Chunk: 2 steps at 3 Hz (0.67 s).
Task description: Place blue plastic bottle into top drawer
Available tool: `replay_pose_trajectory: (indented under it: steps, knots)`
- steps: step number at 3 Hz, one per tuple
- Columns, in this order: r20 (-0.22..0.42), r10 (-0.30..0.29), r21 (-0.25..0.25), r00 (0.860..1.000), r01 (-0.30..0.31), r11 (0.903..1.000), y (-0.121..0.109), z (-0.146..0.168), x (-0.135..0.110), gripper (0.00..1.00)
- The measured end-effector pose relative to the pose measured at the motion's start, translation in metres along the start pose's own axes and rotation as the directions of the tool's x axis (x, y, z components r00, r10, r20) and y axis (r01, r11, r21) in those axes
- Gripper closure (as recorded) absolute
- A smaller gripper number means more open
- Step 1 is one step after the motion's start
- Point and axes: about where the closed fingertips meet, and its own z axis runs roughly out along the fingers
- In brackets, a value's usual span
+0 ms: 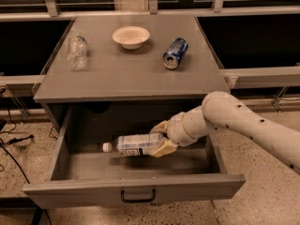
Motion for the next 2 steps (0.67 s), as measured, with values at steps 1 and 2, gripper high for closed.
replay_pose_trajectory:
  steps: [1,2]
  knots:
    - [-0.013,-0.010,0.000,1.000,0.010,0.9999,-0.0084,0.0242,0.0108,1.00]
    - [-0.018,-0.006,-0.008,1.000,0.006,1.0000,-0.0065,0.0313,0.0161,1.00]
